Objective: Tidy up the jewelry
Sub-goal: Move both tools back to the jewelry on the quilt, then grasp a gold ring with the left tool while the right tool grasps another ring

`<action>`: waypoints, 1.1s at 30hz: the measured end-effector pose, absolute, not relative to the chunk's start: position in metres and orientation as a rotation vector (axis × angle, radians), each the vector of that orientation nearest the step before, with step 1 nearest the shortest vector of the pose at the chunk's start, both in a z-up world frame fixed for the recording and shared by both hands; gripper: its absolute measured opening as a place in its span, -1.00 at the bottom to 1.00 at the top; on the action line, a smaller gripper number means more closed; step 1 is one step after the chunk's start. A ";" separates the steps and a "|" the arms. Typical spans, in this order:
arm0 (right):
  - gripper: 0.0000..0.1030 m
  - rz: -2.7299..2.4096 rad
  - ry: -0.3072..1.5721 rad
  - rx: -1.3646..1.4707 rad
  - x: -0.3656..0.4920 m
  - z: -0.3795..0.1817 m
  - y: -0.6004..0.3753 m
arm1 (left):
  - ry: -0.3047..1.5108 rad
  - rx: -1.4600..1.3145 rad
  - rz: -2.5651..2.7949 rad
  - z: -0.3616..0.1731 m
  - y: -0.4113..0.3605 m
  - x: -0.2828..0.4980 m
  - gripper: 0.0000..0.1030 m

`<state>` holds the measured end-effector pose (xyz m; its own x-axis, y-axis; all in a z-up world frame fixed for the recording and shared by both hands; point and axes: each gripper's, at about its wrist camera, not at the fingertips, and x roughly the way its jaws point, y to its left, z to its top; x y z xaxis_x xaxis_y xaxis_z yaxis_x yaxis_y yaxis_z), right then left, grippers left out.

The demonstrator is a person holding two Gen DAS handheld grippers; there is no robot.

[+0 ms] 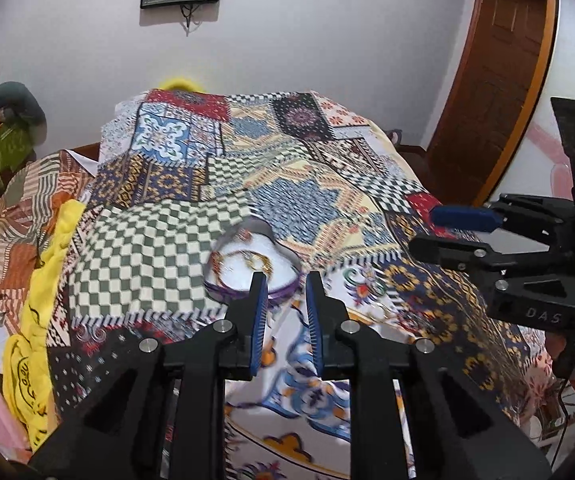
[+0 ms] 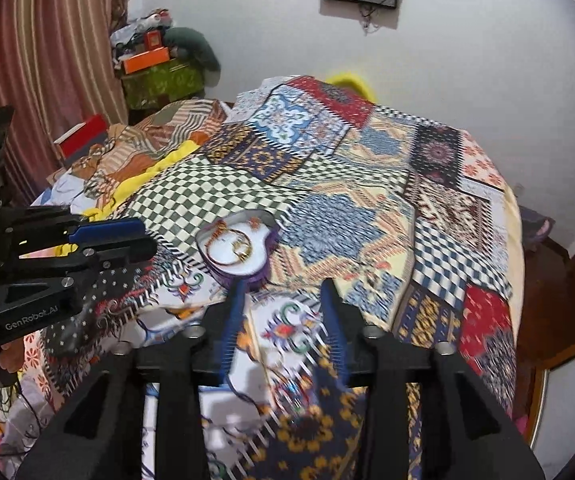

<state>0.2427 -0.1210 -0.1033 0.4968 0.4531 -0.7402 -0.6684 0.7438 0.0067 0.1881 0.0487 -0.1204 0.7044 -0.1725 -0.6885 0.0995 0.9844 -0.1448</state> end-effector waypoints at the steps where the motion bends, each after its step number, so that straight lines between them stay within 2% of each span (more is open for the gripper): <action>1: -0.24 0.688 0.802 -0.289 0.241 -0.104 -0.127 | 0.780 -0.098 -0.155 -0.122 0.046 0.187 -0.64; 19: -0.24 0.636 0.913 -0.217 0.229 -0.157 -0.187 | 0.937 -0.049 -0.278 -0.175 -0.022 0.198 -0.64; 33: -0.24 0.637 0.924 -0.176 0.247 -0.164 -0.197 | 0.989 -0.014 -0.308 -0.195 -0.045 0.235 -0.60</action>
